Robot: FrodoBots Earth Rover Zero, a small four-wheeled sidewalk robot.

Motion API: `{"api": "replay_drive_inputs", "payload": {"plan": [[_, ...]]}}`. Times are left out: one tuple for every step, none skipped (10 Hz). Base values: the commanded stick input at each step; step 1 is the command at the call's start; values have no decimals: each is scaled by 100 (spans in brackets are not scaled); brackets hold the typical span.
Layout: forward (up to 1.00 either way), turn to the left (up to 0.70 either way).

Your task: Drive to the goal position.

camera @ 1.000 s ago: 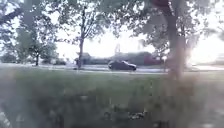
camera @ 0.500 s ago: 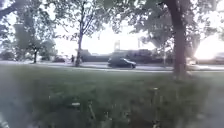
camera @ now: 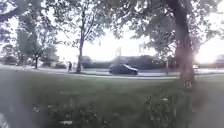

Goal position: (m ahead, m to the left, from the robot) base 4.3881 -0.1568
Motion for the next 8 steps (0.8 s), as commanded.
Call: {"api": "replay_drive_inputs", "payload": {"plan": [[70,0],[70,0],[70,0],[70,0],[70,0],[70,0],[70,0],[70,0]]}}
